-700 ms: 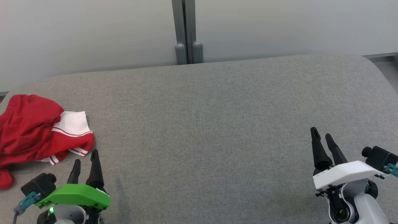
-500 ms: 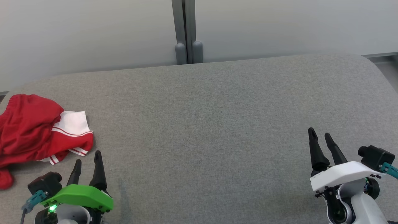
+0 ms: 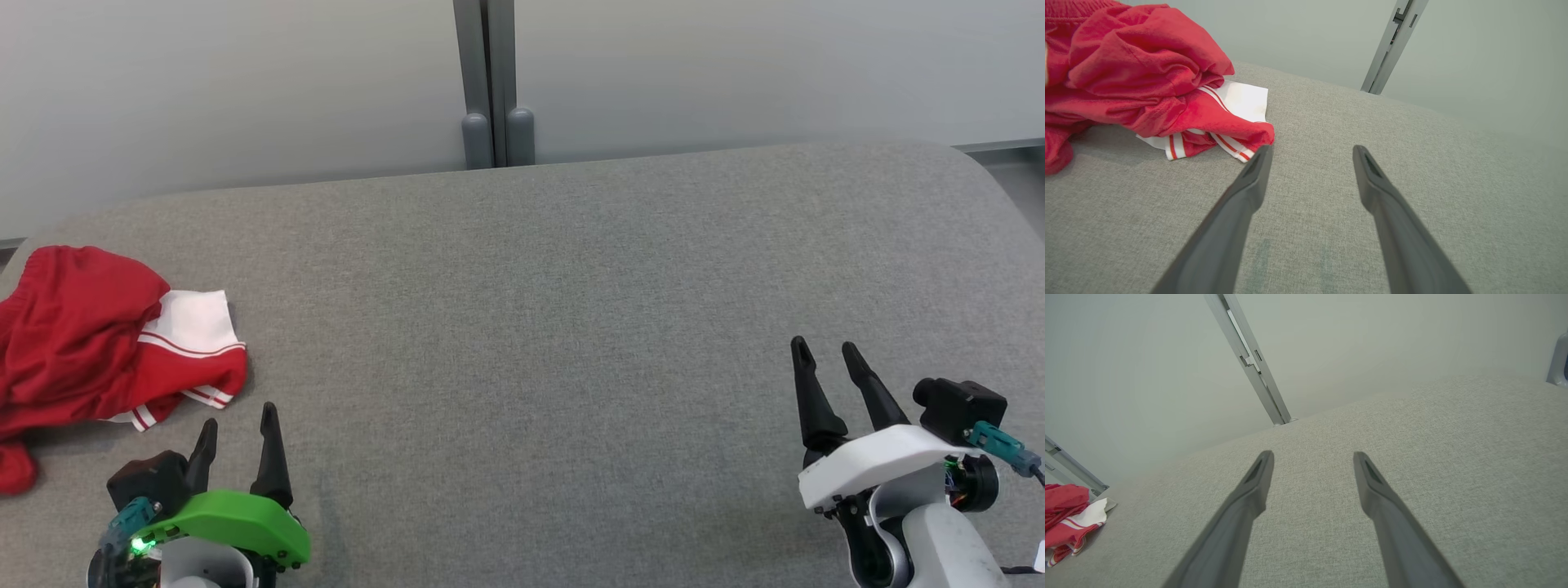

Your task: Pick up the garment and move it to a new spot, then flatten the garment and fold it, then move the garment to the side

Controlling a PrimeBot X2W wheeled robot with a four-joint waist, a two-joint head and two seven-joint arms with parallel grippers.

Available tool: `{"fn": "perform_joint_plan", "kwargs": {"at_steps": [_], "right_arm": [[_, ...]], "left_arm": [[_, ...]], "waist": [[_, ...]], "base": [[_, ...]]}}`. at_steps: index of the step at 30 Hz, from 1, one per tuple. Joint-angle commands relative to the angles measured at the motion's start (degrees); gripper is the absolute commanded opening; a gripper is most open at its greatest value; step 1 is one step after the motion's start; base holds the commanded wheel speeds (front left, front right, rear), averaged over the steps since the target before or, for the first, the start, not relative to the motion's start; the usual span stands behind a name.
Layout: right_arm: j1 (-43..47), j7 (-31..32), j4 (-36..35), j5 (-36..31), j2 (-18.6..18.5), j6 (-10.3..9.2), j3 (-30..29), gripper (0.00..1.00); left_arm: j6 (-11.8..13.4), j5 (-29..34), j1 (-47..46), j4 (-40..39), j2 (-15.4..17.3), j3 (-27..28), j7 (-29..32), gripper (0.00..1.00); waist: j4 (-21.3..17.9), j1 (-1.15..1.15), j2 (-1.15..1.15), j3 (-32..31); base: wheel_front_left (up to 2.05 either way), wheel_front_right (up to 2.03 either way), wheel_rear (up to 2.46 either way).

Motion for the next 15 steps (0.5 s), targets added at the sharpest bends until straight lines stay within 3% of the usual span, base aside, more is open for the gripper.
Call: {"fn": "perform_joint_plan", "kwargs": {"at_steps": [1, 15], "right_arm": [[-1.2, -0.6, -0.1, -1.7, -0.3, 0.01, 0.0, 1.0], [-0.4, -2.6, 0.8, -8.8, -0.4, 0.02, -2.0, 1.0]], "left_arm": [[0.5, 1.7, -1.5, -0.1, 0.5, -0.2, -0.6, 1.0], [1.5, 7.4, 0.5, 0.0, 0.0, 1.5, -2.5, 1.0]], "waist": [[0.0, 0.0, 0.0, 0.0], [-0.2, 0.0, 0.0, -0.2]], "base": [[0.0, 0.0, 0.0], [0.0, 0.0, 0.0]]}}
